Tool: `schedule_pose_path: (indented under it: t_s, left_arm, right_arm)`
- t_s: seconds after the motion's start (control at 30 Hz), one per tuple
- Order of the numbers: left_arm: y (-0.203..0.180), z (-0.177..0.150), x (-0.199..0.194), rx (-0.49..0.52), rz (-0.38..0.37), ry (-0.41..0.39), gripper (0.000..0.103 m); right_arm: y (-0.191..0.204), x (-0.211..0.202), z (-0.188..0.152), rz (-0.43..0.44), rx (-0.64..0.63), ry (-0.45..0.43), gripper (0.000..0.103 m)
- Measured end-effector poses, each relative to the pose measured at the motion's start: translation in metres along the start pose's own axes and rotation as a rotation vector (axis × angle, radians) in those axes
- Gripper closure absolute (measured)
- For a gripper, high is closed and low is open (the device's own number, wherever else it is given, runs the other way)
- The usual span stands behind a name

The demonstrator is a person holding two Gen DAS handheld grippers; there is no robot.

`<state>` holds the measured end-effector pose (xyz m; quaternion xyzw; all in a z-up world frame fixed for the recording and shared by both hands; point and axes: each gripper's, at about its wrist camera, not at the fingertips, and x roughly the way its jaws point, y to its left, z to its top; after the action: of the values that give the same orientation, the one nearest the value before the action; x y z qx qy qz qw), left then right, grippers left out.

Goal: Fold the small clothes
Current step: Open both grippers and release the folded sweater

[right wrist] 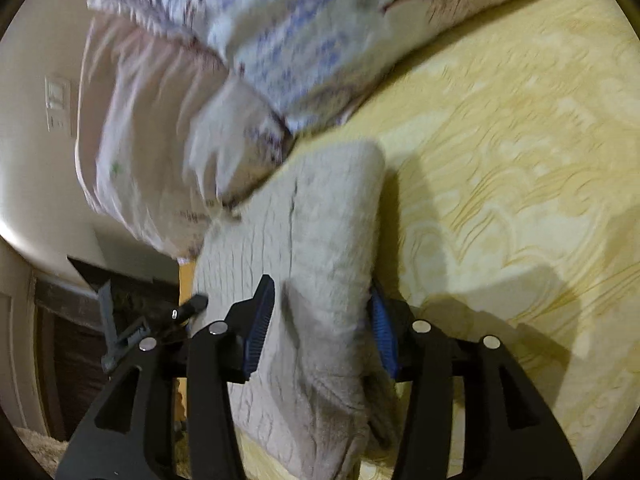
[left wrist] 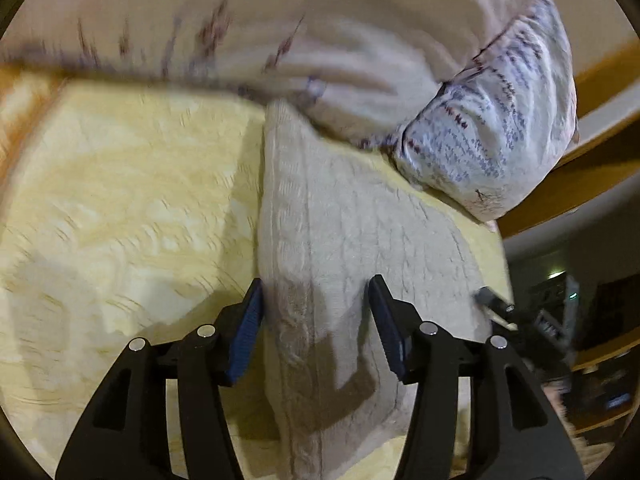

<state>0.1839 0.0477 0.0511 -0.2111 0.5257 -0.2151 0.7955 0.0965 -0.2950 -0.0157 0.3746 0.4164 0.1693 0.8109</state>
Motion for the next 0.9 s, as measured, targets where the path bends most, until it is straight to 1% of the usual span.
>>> schedule_pose_path:
  t_s: [0.03, 0.1, 0.13, 0.17, 0.2, 0.23, 0.27, 0.33, 0.4, 0.43, 0.5, 0.6, 0.63, 0.67, 0.7, 0.73, 0.8, 0.83, 0.9]
  left_arm:
    - [-0.006, 0.0, -0.006, 0.035, 0.015, -0.032, 0.048]
    - [-0.016, 0.0, -0.015, 0.091, 0.016, -0.075, 0.045]
    - [-0.028, 0.0, -0.018, 0.138, -0.006, -0.097, 0.045]
    - [-0.035, 0.0, -0.018, 0.162, -0.013, -0.101, 0.042]
    - [-0.043, 0.001, -0.018, 0.191, -0.021, -0.102, 0.041]
    - [-0.052, 0.002, -0.015, 0.226, -0.03, -0.094, 0.041]
    - [-0.055, 0.001, -0.013, 0.247, -0.037, -0.081, 0.041]
    - [-0.062, 0.0, -0.001, 0.268, -0.042, -0.034, 0.041]
    - [-0.062, -0.002, 0.014, 0.27, -0.024, 0.015, 0.041]
    - [-0.062, -0.004, 0.021, 0.273, -0.011, 0.031, 0.041]
    - [-0.063, -0.005, 0.029, 0.289, 0.015, 0.042, 0.041]
    - [-0.066, -0.004, 0.035, 0.306, 0.034, 0.044, 0.04]
    - [-0.066, -0.005, 0.035, 0.31, 0.036, 0.044, 0.04]
    - [-0.067, -0.005, 0.033, 0.309, 0.037, 0.043, 0.04]
    - [-0.067, -0.006, 0.028, 0.305, 0.031, 0.036, 0.04]
    - [-0.067, -0.006, 0.022, 0.301, 0.026, 0.027, 0.04]
    - [-0.066, -0.009, 0.008, 0.299, 0.027, 0.003, 0.04]
    - [-0.064, -0.011, 0.0, 0.303, 0.038, -0.01, 0.04]
    - [-0.062, -0.017, -0.014, 0.319, 0.07, -0.033, 0.039]
  right_arm:
    - [-0.002, -0.001, 0.002, -0.003, 0.002, -0.001, 0.056]
    - [-0.002, 0.002, 0.004, -0.014, -0.002, 0.0, 0.057]
    - [-0.001, 0.004, 0.005, -0.019, -0.009, 0.001, 0.063]
    - [0.004, 0.005, 0.006, -0.039, -0.04, -0.003, 0.081]
    - [0.011, 0.004, 0.008, -0.062, -0.08, -0.027, 0.089]
    - [0.015, 0.001, 0.008, -0.074, -0.112, -0.048, 0.093]
    - [0.021, -0.003, 0.011, -0.092, -0.144, -0.072, 0.094]
    - [0.023, -0.006, 0.015, -0.136, -0.164, -0.085, 0.094]
    - [0.016, 0.001, 0.017, -0.21, -0.161, -0.06, 0.094]
    - [0.012, 0.005, 0.017, -0.231, -0.159, -0.051, 0.094]
    - [0.005, 0.016, 0.016, -0.266, -0.154, -0.028, 0.094]
    - [0.002, 0.023, 0.017, -0.292, -0.161, -0.019, 0.091]
    - [0.003, 0.022, 0.018, -0.299, -0.167, -0.016, 0.089]
    - [0.007, 0.018, 0.018, -0.325, -0.192, -0.022, 0.082]
    - [0.012, 0.012, 0.017, -0.342, -0.215, -0.038, 0.07]
    - [0.018, 0.007, 0.014, -0.355, -0.238, -0.06, 0.066]
    - [0.031, -0.007, 0.005, -0.347, -0.298, -0.105, 0.065]
    - [0.039, -0.016, -0.003, -0.324, -0.34, -0.127, 0.065]
    - [0.052, -0.022, -0.016, -0.285, -0.399, -0.132, 0.065]
